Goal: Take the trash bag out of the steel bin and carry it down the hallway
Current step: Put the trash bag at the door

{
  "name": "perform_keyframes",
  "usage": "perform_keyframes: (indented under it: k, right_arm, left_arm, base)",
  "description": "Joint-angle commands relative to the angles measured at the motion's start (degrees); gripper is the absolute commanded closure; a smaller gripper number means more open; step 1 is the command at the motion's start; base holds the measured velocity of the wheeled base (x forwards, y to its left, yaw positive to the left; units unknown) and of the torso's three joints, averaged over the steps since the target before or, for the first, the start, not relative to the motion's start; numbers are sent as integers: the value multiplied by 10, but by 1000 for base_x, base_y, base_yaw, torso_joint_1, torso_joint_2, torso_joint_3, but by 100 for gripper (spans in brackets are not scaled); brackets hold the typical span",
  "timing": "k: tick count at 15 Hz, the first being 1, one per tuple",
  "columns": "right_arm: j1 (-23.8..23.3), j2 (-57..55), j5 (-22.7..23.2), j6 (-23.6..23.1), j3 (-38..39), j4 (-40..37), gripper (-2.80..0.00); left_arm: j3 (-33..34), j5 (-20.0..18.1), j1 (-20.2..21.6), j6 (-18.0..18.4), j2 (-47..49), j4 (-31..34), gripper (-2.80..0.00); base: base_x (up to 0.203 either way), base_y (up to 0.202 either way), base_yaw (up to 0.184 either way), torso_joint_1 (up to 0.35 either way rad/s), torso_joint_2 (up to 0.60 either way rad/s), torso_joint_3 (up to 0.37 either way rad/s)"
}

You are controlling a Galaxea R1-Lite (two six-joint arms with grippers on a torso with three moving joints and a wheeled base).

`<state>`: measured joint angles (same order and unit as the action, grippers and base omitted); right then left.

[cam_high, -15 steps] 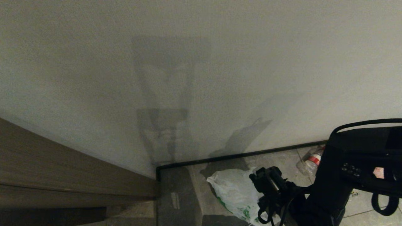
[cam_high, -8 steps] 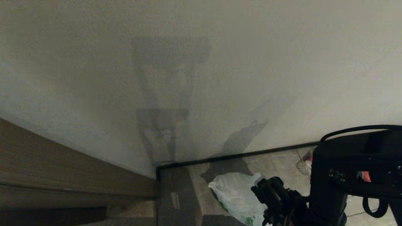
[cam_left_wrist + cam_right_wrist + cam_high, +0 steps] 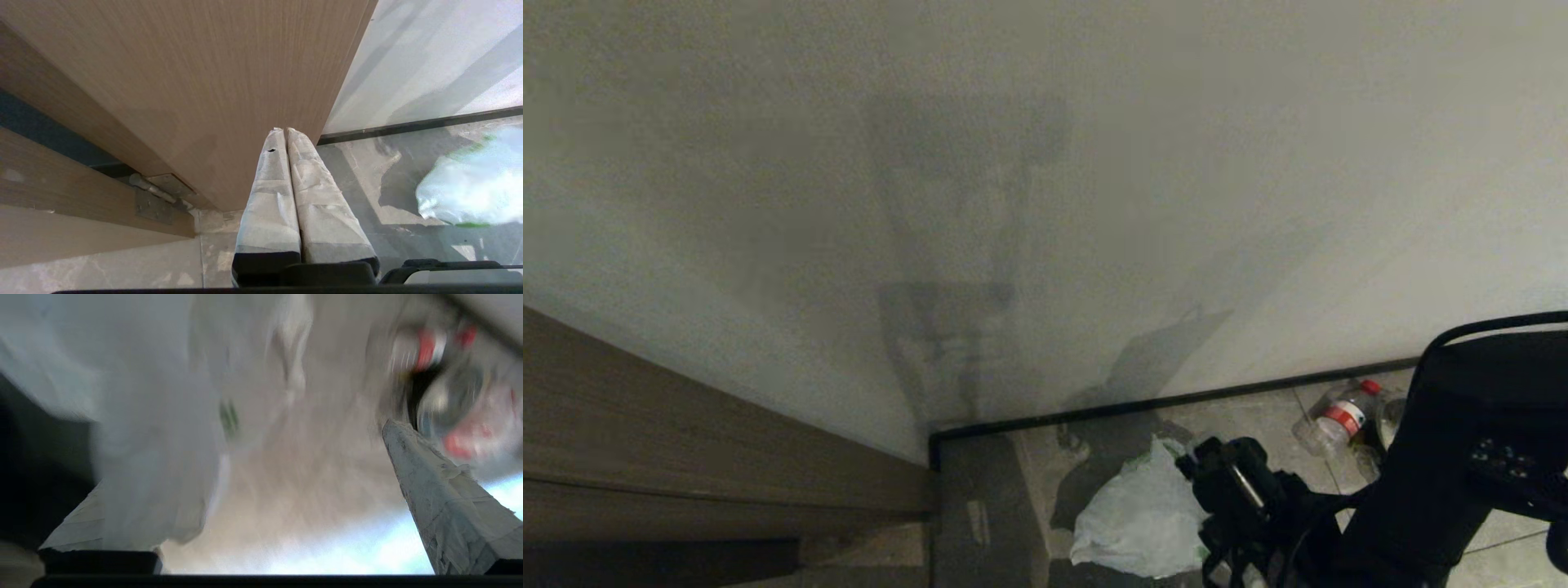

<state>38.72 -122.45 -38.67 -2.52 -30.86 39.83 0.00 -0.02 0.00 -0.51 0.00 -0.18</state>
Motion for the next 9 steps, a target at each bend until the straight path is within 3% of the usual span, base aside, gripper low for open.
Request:
perform_keyframes:
  k: [1, 3, 5, 9]
  right_arm:
    - [1, 11, -1, 1, -47, 1, -280]
    - [8, -8, 0, 2, -77, -4, -280]
    - [8, -37, -2, 1, -60, -6, -280]
    - [7, -42, -9, 11, 46, -8, -280]
  left_arm:
    - [0, 0, 0, 0, 0, 0, 0]
    - [0, 0, 0, 0, 0, 0, 0]
    - [0, 0, 0, 0, 0, 0, 0]
    - [0, 0, 0, 0, 0, 0, 0]
  base:
    - [0, 0, 0, 0, 0, 0]
    - [0, 0, 0, 0, 0, 0]
    - [0, 0, 0, 0, 0, 0]
    - [0, 0, 0, 0, 0, 0]
